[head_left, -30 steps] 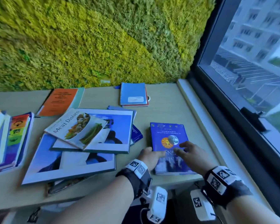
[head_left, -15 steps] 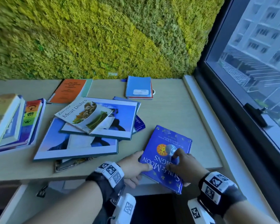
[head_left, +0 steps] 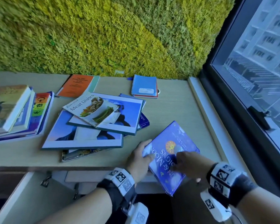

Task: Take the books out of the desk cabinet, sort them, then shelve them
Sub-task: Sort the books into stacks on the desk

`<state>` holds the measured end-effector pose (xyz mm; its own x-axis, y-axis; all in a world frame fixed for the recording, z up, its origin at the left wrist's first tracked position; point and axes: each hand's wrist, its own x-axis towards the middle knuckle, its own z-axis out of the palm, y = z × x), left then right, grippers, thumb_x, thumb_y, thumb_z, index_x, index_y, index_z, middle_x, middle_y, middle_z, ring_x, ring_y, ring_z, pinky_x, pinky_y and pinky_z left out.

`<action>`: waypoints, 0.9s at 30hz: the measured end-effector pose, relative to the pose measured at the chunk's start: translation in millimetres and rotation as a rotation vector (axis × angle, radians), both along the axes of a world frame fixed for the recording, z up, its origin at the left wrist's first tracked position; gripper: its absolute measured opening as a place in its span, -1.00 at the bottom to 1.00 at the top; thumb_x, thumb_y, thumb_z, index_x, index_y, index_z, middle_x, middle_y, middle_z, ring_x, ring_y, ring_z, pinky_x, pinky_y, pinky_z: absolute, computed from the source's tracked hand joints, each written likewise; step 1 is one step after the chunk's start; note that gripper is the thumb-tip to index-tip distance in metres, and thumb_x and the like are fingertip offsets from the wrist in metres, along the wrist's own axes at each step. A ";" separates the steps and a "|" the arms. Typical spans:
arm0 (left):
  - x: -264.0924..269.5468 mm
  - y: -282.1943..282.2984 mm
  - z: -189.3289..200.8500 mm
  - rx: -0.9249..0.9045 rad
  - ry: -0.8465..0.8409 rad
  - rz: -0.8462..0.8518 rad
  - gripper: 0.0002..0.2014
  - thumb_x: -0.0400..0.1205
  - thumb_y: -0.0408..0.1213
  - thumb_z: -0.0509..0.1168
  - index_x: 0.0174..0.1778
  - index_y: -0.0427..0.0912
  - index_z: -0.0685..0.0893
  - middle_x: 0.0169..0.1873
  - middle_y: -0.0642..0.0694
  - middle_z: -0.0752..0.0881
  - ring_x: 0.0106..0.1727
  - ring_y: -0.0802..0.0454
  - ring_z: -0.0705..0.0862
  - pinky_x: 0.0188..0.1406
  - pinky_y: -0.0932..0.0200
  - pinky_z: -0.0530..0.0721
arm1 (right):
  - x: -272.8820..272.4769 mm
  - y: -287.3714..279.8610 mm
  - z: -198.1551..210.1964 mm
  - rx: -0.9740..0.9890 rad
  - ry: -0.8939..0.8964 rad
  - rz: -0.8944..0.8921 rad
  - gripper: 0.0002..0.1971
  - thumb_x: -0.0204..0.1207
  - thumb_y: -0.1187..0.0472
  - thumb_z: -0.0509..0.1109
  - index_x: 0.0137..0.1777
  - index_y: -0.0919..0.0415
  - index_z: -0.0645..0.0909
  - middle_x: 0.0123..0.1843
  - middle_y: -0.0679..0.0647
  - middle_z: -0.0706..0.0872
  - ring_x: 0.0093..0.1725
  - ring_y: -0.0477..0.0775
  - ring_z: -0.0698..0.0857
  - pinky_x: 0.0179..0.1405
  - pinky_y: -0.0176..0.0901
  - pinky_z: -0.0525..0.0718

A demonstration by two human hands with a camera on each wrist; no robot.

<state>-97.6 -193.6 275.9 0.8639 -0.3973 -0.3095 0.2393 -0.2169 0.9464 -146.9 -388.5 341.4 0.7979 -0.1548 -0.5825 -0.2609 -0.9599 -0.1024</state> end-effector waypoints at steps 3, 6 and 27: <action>31.8 2.0 36.5 0.126 -0.217 -0.177 -0.56 0.64 -0.11 0.34 0.41 0.40 0.56 0.25 -0.06 0.79 0.09 -0.30 0.80 0.11 -0.28 0.80 | 32.7 -16.8 29.9 -0.081 -0.320 0.010 -0.67 0.56 -0.23 0.43 -0.04 0.01 0.51 0.07 0.15 0.72 -0.01 0.20 0.67 -0.04 -0.04 0.62; 67.9 18.7 86.5 0.081 -0.282 -0.322 -0.60 0.77 -0.32 0.22 0.38 0.28 0.65 0.13 -0.12 0.77 0.02 -0.36 0.79 0.02 -0.24 0.85 | 58.0 -27.1 58.7 0.072 -0.620 0.100 -0.35 0.33 -0.46 0.44 0.34 -0.15 0.52 0.30 0.00 0.55 0.25 0.08 0.56 0.27 0.05 0.59; 135.1 100.3 49.7 -0.051 -0.029 -0.209 -0.63 0.77 -0.12 0.27 0.50 -0.05 0.54 0.13 -0.24 0.67 0.23 -0.25 0.76 0.10 -0.07 0.78 | 102.1 15.5 -14.6 0.698 -0.409 -0.268 -0.78 0.68 0.00 0.37 0.16 0.10 0.70 0.01 0.06 0.90 0.00 0.09 0.88 0.14 0.21 0.80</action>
